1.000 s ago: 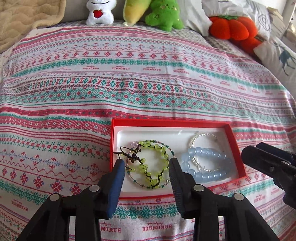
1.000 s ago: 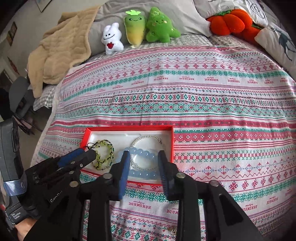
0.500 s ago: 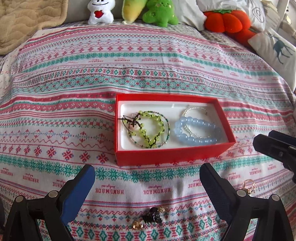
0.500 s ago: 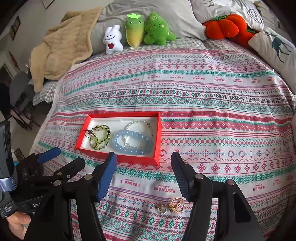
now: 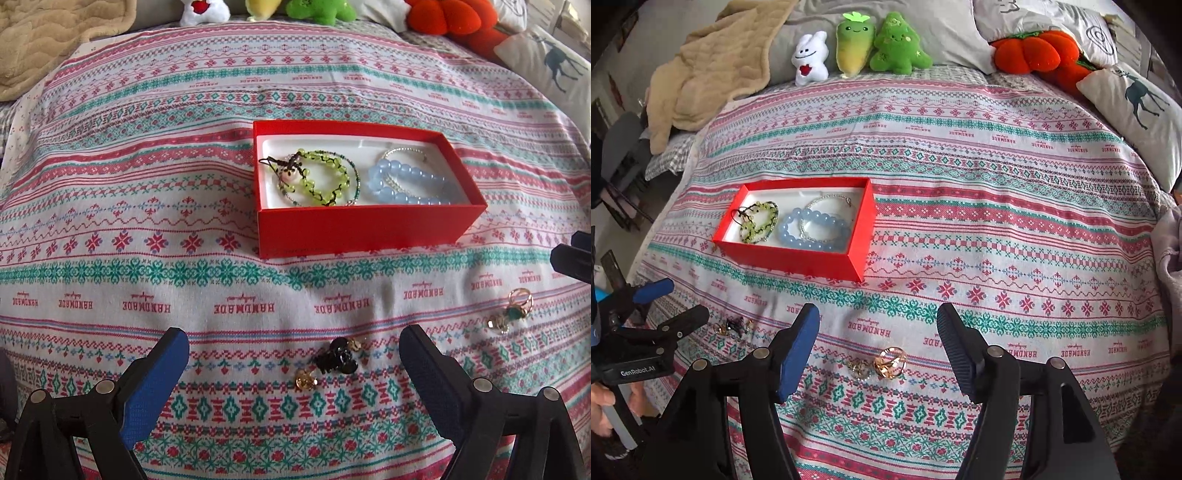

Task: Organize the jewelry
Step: 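Move the left tool to the black hair clip and close on it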

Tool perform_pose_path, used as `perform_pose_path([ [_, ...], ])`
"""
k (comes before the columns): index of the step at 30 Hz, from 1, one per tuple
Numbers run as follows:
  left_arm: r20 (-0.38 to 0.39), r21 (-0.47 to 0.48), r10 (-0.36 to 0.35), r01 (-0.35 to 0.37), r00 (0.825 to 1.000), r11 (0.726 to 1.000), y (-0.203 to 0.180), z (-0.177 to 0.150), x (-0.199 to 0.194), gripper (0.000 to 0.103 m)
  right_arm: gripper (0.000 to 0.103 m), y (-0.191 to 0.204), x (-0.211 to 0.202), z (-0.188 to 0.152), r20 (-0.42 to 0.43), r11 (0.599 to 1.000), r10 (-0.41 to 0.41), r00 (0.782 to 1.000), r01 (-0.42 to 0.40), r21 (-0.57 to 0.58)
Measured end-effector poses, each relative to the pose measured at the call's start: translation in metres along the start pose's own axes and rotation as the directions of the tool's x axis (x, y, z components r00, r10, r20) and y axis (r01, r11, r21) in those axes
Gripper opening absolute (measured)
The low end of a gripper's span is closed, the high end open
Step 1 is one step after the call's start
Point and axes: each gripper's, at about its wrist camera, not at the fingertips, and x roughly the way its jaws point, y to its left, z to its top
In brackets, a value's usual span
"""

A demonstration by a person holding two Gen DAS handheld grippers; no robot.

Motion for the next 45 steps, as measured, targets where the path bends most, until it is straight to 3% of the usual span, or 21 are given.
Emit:
perform_pose_path([
  [9,0.006,0.046,0.01,-0.01,1.0,0.999,0.004,-0.023,0.004,0.095,0.069,-0.001,0.013,-0.025,-0.063,0.998,-0.032,0.998,0.028,-0.057],
  [19,0.047,0.171,-0.04,0.032,0.998,0.985,-0.004,-0.047,0.009,0.095,0.069,0.003,0.032,-0.048,-0.141,0.992,-0.059,0.988,0.042,-0.118],
  [25,0.067,0.235,-0.097,0.079,0.993,0.969,-0.015,-0.041,0.011,0.078,0.069,0.003,0.036,-0.052,-0.156,0.99,-0.071,0.985,0.05,-0.133],
  [30,0.046,0.274,-0.093,0.077,0.995,0.959,-0.025,-0.035,0.021,0.055,0.069,0.0,0.037,-0.052,-0.161,0.991,-0.07,0.984,0.051,-0.121],
  [40,0.011,0.271,-0.085,0.078,0.996,0.959,-0.028,-0.031,0.034,0.038,0.069,-0.002,0.038,-0.052,-0.169,0.992,-0.072,0.983,0.052,-0.118],
  [42,0.002,0.269,-0.087,0.084,0.996,0.959,-0.028,-0.03,0.036,0.027,0.069,-0.002,0.038,-0.053,-0.167,0.992,-0.072,0.983,0.052,-0.118],
  [45,-0.001,0.261,-0.091,0.088,0.996,0.961,-0.028,-0.03,0.038,0.027,0.069,-0.002,0.038,-0.051,-0.162,0.992,-0.071,0.984,0.053,-0.113],
])
